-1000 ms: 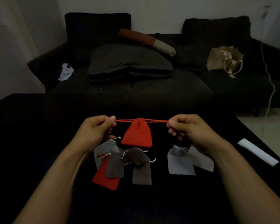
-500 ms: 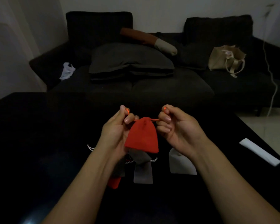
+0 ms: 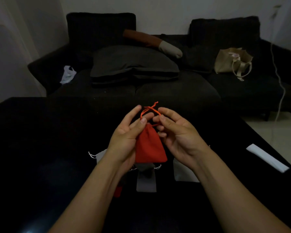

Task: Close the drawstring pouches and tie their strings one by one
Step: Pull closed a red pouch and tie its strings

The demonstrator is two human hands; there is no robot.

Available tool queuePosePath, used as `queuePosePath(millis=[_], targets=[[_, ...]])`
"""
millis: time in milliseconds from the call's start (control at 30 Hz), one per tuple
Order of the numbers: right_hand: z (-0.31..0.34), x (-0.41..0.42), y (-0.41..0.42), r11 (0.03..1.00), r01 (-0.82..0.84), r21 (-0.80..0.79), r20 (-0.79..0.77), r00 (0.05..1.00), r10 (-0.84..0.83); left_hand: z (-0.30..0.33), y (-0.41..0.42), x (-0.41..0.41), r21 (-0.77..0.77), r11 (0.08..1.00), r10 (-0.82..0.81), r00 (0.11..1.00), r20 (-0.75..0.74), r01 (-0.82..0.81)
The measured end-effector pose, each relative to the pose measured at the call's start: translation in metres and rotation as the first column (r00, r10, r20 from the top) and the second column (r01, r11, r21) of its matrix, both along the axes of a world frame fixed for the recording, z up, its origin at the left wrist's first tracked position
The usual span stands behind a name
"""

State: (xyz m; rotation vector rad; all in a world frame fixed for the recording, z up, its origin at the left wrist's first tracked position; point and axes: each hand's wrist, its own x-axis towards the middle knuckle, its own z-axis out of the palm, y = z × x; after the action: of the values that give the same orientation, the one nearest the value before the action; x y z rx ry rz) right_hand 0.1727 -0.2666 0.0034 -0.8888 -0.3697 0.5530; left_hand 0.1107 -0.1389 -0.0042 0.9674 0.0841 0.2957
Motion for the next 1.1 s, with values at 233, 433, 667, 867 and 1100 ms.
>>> queuePosePath(millis=[233, 433, 667, 867, 1100], targets=[[-0.005, 0.003, 0.002, 0.999, -0.002, -0.049, 0.002, 1.000, 0.002, 0.003, -0.005, -0.002, 0.005, 0.999, 0.050, 0.996, -0.071, -0.049], [-0.007, 0.002, 0.004, 0.990, 0.072, -0.119, -0.048, 0.996, -0.078, -0.001, 0.000, 0.002, 0.001, 0.999, 0.036, 0.988, -0.147, -0.036], [-0.004, 0.003, 0.001, 1.000, 0.003, 0.010, -0.212, 0.977, -0.001, 0.005, -0.004, 0.000, -0.075, 0.995, 0.056, 0.991, -0.120, -0.065], [-0.006, -0.001, 0.006, 0.997, -0.017, -0.071, -0.148, 0.989, 0.006, -0.004, 0.000, 0.005, -0.007, 1.000, 0.011, 0.992, -0.125, -0.012], [-0.009, 0.002, 0.002, 0.942, 0.172, -0.288, 0.256, 0.962, -0.097, -0.010, 0.015, 0.003, 0.362, 0.932, 0.027, 0.987, -0.159, 0.033]])
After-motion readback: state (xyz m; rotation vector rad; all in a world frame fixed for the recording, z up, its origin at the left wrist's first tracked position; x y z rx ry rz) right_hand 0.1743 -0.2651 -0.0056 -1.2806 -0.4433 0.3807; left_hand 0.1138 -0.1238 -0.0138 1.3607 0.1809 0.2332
